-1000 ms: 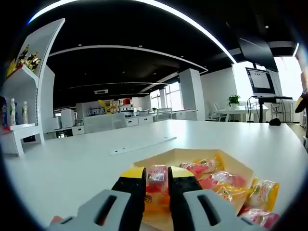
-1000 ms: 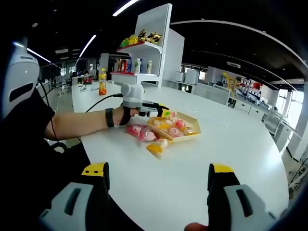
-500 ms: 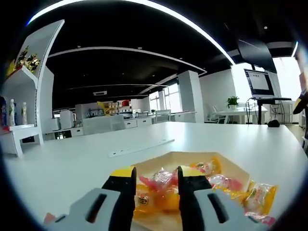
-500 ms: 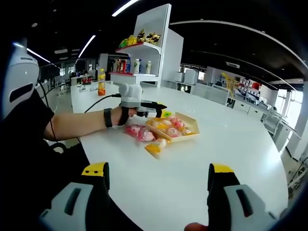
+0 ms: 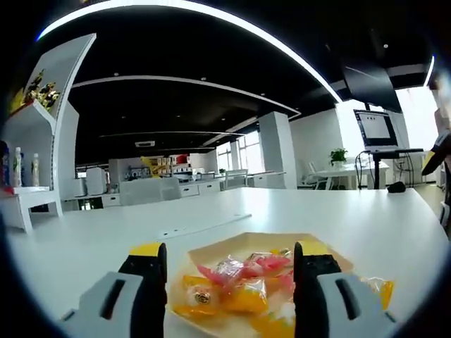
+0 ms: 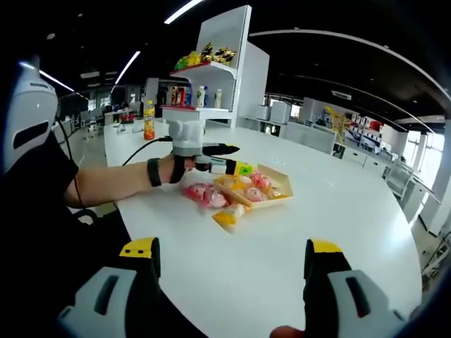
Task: Pick up the marshmallows scattered on the table and place them into the bowl on the table
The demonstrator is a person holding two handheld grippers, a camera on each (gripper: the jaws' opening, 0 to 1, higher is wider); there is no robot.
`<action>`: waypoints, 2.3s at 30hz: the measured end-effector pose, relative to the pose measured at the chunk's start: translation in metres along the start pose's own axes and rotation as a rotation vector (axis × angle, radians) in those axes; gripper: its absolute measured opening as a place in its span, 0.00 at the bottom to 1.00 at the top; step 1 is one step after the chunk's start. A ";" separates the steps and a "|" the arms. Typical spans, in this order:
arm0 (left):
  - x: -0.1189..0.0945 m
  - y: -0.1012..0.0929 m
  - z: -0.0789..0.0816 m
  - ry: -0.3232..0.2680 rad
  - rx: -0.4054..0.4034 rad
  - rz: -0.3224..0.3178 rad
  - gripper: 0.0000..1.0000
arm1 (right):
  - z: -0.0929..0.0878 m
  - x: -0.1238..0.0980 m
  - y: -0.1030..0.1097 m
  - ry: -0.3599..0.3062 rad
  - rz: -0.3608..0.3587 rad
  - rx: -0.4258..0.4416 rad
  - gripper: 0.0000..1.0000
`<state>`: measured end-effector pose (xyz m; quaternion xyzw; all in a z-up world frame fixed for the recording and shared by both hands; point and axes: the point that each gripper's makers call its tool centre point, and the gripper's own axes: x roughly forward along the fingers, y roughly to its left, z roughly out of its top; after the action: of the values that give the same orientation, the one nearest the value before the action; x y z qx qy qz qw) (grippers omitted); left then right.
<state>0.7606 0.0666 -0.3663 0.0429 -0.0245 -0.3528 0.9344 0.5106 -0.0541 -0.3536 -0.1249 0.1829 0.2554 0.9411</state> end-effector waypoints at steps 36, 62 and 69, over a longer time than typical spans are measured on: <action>-0.078 -0.035 0.028 0.025 0.132 -0.037 0.95 | 0.000 -0.005 0.000 -0.009 -0.012 0.004 0.81; -0.178 -0.067 0.029 0.130 0.119 -0.165 0.96 | -0.015 0.017 0.012 -0.011 0.054 0.030 0.81; -0.187 -0.068 0.029 0.153 0.225 -0.173 0.96 | -0.013 0.024 0.015 -0.013 0.076 0.031 0.81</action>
<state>0.5737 0.1374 -0.3467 0.1762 0.0111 -0.4227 0.8889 0.5184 -0.0355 -0.3772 -0.1018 0.1855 0.2887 0.9338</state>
